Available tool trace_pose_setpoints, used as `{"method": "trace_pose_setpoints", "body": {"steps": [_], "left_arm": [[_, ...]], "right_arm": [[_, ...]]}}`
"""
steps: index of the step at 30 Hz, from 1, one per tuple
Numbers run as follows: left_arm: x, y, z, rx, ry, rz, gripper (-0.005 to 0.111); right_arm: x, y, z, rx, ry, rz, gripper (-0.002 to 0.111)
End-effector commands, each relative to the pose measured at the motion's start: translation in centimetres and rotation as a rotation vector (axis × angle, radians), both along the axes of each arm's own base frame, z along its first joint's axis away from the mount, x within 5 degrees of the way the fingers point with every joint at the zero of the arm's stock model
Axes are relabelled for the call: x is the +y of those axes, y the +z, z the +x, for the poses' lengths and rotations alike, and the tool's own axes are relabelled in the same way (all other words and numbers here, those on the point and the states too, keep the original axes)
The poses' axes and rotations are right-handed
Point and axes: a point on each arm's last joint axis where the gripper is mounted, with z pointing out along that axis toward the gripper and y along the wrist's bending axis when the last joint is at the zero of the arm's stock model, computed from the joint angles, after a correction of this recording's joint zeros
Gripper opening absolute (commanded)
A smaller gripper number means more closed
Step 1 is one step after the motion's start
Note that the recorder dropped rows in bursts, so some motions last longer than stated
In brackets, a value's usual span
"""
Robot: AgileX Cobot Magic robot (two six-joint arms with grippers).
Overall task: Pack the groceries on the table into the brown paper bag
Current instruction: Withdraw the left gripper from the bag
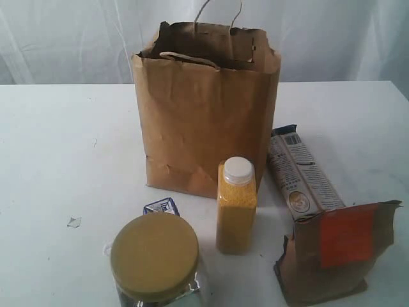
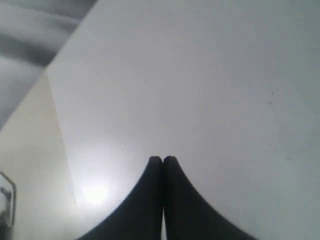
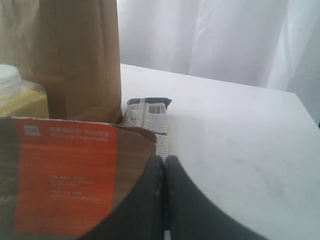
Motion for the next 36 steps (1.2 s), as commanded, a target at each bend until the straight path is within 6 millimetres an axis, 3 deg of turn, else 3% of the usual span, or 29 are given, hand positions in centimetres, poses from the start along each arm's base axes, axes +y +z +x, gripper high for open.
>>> {"method": "trace_pose_setpoints", "body": {"steps": [1,3,6,10,12,13,16,18,21,24,25,26,27,29,31,33,35,36], "left_arm": [[1.9,-5.1,0.0,-0.010,0.182,-0.120,0.000],[2.5,-7.3,-0.2,-0.016,0.253,-0.178,0.000],[3.1,-10.2,-1.0,-0.017,0.308,-0.245,0.000],[3.4,-12.0,-3.0,-0.108,0.335,-0.378,0.000],[3.5,-10.9,-4.4,-0.231,0.355,-0.492,0.000],[3.4,-8.9,-5.6,-0.382,0.296,-0.599,0.000],[2.8,-4.1,-8.4,-0.725,0.036,-0.782,0.000],[2.6,-2.4,-9.9,-0.851,-0.099,-0.783,0.000],[2.7,-2.0,-10.5,-0.890,-0.176,-0.669,0.000],[1.7,-0.1,-10.9,-0.994,-0.405,-0.548,0.000],[1.0,1.8,-11.6,-1.084,-0.524,-0.561,0.000],[0.7,2.7,-12.0,-1.125,-0.569,-0.580,0.000],[0.5,4.2,-12.5,-1.185,-0.610,-0.629,0.000],[0.8,4.8,-12.8,-1.198,-0.570,-0.715,0.000],[1.3,4.2,-12.3,-1.149,-0.472,-0.743,0.000],[2.3,2.2,-11.4,-1.032,-0.290,-0.725,0.000],[4.4,-4.0,-9.9,-0.692,0.141,-0.641,0.000],[4.7,-5.3,-9.9,-0.644,0.229,-0.654,0.000]], "right_arm": [[0.0,0.0,0.0,-0.011,0.002,0.002,0.000],[0.0,0.1,0.0,-0.028,0.000,0.005,0.000],[-0.1,1.2,0.1,-0.121,-0.018,0.179,0.000],[-0.4,3.0,-0.1,-0.272,-0.028,0.423,0.000],[-0.6,3.9,-0.3,-0.366,-0.024,0.512,0.000],[-0.8,4.8,-0.5,-0.447,-0.009,0.622,0.000],[-1.1,5.8,-1.0,-0.565,0.009,0.686,0.000],[-1.0,5.4,-0.8,-0.528,-0.004,0.629,0.000],[-1.0,5.5,-0.6,-0.539,-0.017,0.587,0.000],[-1.2,9.7,-0.5,-0.689,-0.038,0.499,0.000],[-1.2,12.6,-0.1,-0.764,-0.045,0.482,0.000],[-1.3,13.9,0.0,-0.802,-0.046,0.486,0.000],[-1.1,17.0,0.8,-0.868,-0.041,0.486,0.000],[-0.8,21.3,2.3,-0.913,-0.028,0.477,0.000],[-0.3,22.3,4.2,-0.834,-0.042,0.421,0.000],[0.3,21.9,6.8,-0.677,-0.084,0.236,0.000],[1.7,16.6,13.2,-0.273,-0.058,-0.293,0.000],[2.0,15.1,14.5,-0.197,-0.025,-0.425,0.000]]}}
